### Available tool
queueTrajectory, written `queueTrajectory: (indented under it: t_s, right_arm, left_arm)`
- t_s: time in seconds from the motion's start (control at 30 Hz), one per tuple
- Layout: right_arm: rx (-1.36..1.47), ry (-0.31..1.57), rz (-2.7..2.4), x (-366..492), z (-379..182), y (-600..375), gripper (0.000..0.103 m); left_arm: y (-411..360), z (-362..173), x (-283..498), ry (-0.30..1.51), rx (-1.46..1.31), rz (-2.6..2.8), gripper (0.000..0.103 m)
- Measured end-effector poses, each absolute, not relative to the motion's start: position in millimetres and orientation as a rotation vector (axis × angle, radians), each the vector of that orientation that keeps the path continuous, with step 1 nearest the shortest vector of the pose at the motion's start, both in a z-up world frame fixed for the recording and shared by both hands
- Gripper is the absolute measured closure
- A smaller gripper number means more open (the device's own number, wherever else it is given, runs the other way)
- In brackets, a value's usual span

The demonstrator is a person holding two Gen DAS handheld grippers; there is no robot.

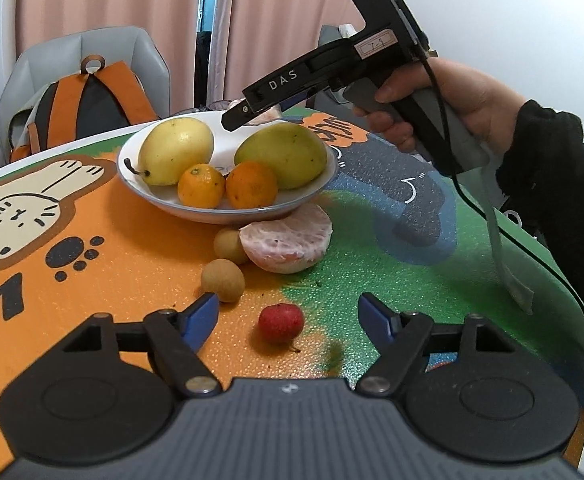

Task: Organize fruits
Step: 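Grasp the small red fruit with the left tool while the right tool releases the pomelo segment onto the plate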

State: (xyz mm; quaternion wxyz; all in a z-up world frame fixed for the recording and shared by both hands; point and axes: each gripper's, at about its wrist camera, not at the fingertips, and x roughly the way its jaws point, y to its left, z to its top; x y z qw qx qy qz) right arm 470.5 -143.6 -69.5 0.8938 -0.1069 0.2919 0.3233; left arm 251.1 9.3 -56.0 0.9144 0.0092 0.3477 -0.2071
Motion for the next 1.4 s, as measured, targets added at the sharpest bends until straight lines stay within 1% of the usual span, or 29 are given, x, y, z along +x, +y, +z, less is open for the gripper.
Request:
queueTrajectory:
  t_s: [0.43, 0.63, 0.7, 0.87, 0.93, 1.0, 1.03, 1.2, 1.23, 1.3, 1.4]
  right_arm:
    - [-0.227, 0.705, 0.665, 476, -72, -143, 0.033]
    - [-0.254, 0.708, 0.657, 474, -71, -139, 0.031]
    - [-0.26, 0.701, 0.655, 473, -71, -139, 0.031]
    - [-0.261, 0.664, 0.668, 467, -66, -142, 0.026]
    - [-0.253, 0.646, 0.672, 464, -59, -144, 0.019]
    - [-0.249, 0.619, 0.677, 459, -52, -147, 0.016]
    - [-0.246, 0.606, 0.683, 456, -49, -149, 0.013]
    - [-0.254, 0.526, 0.709, 434, -36, -160, 0.001]
    - [-0.255, 0.511, 0.714, 428, -34, -163, 0.0]
    - [-0.257, 0.488, 0.733, 416, -32, -167, 0.0]
    - [-0.272, 0.455, 0.751, 397, -32, -170, 0.0]
  left_arm:
    - [8, -62, 256, 0.746, 0.012, -0.414, 0.03]
    - [8, -63, 257, 0.744, 0.016, -0.404, 0.035]
    - [7, -63, 257, 0.744, 0.021, -0.406, 0.039]
    - [7, -63, 257, 0.742, 0.025, -0.407, 0.04]
    - [7, -63, 257, 0.741, 0.029, -0.407, 0.043]
    - [6, -63, 257, 0.741, 0.035, -0.406, 0.05]
    - [6, -62, 257, 0.742, 0.037, -0.406, 0.052]
    - [6, -62, 256, 0.743, 0.038, -0.403, 0.069]
    - [7, -62, 256, 0.743, 0.037, -0.402, 0.071]
    - [7, -61, 255, 0.745, 0.031, -0.404, 0.078]
    - [7, -60, 253, 0.742, 0.033, -0.404, 0.079]
